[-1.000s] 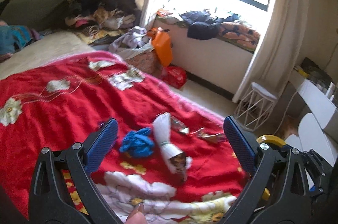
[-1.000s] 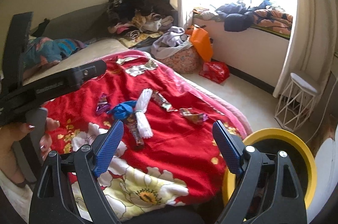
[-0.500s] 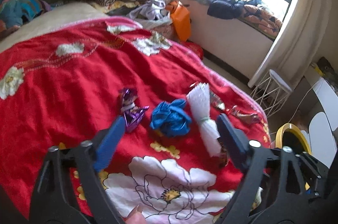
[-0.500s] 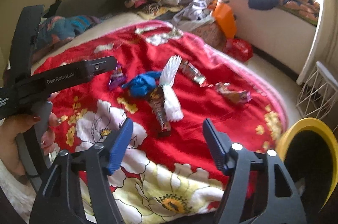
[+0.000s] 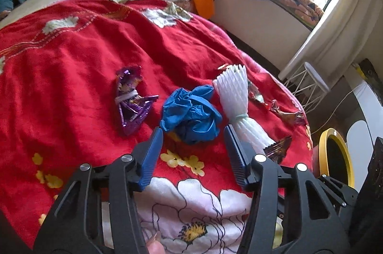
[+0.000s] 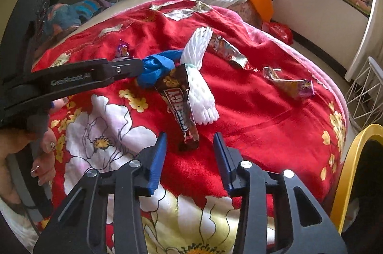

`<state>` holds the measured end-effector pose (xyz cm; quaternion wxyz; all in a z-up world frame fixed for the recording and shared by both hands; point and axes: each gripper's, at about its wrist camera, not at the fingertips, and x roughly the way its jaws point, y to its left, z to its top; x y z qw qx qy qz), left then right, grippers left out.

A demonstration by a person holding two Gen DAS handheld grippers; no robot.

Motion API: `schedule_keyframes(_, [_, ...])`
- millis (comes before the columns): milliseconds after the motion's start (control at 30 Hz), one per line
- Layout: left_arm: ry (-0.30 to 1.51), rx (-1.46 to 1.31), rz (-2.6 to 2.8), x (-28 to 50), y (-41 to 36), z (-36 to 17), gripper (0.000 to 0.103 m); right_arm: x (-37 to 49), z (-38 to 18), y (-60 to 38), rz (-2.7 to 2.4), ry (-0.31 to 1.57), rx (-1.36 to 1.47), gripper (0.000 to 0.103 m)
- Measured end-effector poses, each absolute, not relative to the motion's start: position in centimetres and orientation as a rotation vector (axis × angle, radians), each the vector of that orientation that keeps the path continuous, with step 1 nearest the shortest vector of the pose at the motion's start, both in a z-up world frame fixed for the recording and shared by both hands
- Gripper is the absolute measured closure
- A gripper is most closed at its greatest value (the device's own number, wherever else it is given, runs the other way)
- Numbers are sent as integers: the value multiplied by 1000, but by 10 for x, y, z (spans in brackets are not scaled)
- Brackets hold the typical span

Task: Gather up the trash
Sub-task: 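Close the left gripper on the blue crumpled bag while the right gripper grasps the brown chocolate wrapper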

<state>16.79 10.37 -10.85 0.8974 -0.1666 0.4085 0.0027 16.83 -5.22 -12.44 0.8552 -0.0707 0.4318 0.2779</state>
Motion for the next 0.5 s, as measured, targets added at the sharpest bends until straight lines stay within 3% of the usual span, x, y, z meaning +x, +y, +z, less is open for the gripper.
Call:
schedule_keyframes(267, [895, -358, 8, 182, 99, -128, 68, 173, -126, -58, 607, 917, -101, 90])
schedule_keyframes(433, [898, -378, 7, 183, 99, -132, 90, 170, -121, -64, 626, 905, -69, 95])
schedule_keyframes(500, [895, -375, 4, 183, 98, -132, 95, 167, -118, -68, 631, 899, -62, 95])
